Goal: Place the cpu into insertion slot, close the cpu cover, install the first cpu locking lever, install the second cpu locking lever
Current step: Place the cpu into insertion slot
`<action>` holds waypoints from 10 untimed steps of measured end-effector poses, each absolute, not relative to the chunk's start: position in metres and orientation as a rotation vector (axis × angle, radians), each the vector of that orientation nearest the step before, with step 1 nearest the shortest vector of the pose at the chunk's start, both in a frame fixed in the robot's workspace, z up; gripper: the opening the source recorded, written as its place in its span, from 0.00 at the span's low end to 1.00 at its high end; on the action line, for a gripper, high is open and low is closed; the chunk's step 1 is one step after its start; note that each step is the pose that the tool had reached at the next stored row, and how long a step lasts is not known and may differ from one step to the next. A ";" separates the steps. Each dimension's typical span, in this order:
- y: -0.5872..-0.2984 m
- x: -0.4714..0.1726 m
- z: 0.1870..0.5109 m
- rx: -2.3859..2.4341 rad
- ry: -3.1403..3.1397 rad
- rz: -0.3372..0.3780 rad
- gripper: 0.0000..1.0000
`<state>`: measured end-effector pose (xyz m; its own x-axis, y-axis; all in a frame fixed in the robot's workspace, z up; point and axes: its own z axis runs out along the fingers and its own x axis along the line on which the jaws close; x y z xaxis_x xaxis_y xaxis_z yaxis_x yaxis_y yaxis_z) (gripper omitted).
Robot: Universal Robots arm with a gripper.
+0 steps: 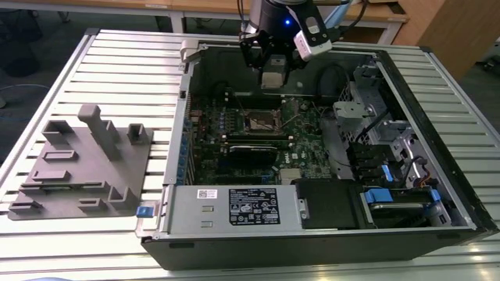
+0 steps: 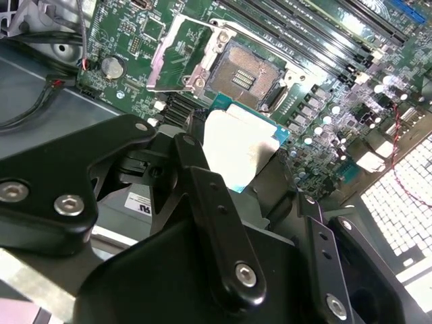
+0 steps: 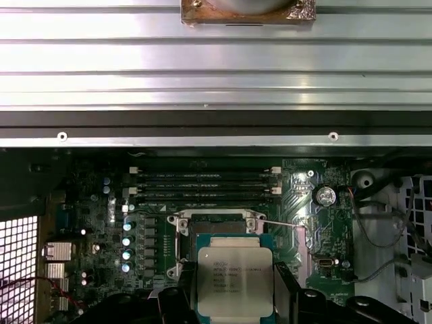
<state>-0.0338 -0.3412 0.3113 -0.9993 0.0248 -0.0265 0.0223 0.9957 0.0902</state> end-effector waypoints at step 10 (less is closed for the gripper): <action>-0.341 -0.035 0.311 0.037 3.111 0.140 0.54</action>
<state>-0.0355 -0.3411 0.3112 -0.9993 0.0247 -0.0266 0.0222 0.9957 0.0901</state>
